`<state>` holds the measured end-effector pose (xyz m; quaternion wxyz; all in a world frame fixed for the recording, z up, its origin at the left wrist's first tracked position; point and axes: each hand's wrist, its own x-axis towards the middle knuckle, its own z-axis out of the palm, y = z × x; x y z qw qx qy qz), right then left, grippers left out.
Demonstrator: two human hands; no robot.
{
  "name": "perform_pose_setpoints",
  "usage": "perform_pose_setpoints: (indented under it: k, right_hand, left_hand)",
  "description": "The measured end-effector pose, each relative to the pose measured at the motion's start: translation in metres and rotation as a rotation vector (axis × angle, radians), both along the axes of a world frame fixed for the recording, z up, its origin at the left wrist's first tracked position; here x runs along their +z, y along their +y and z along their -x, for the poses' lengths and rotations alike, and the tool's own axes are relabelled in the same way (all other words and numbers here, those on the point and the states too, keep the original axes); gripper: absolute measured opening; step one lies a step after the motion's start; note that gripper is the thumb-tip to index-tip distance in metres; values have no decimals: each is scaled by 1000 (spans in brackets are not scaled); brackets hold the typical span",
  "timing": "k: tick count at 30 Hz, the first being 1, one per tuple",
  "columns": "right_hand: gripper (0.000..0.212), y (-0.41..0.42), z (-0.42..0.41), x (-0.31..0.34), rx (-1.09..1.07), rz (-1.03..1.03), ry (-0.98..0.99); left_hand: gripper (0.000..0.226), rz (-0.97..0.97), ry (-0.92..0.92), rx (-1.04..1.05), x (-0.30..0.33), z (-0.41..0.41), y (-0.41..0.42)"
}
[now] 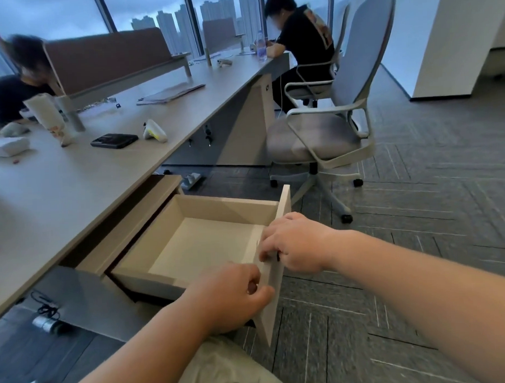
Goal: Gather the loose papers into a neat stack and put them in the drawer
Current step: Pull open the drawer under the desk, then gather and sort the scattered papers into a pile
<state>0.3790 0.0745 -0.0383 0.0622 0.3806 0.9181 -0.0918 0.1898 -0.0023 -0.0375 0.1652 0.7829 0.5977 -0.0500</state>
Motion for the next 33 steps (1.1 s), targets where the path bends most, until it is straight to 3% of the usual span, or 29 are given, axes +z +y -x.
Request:
perform_pose_setpoints:
  k: [9, 14, 18, 24, 33]
  right_hand:
    - [48, -3, 1, 9, 1, -41, -20]
    - [51, 3, 36, 34, 9, -87, 66]
    - [50, 8, 92, 59, 42, -113, 169]
    - [55, -1, 227, 99, 163, -109, 337]
    - [54, -66, 407, 111, 439, -101, 333]
  left_hand:
    - [56, -10, 82, -40, 6, 2, -1]
    - [57, -143, 89, 8, 25, 28, -8]
    - [57, -297, 95, 102, 47, 76, -18]
    - [51, -529, 75, 402, 76, 198, -58]
    - [61, -600, 136, 783, 99, 345, -171]
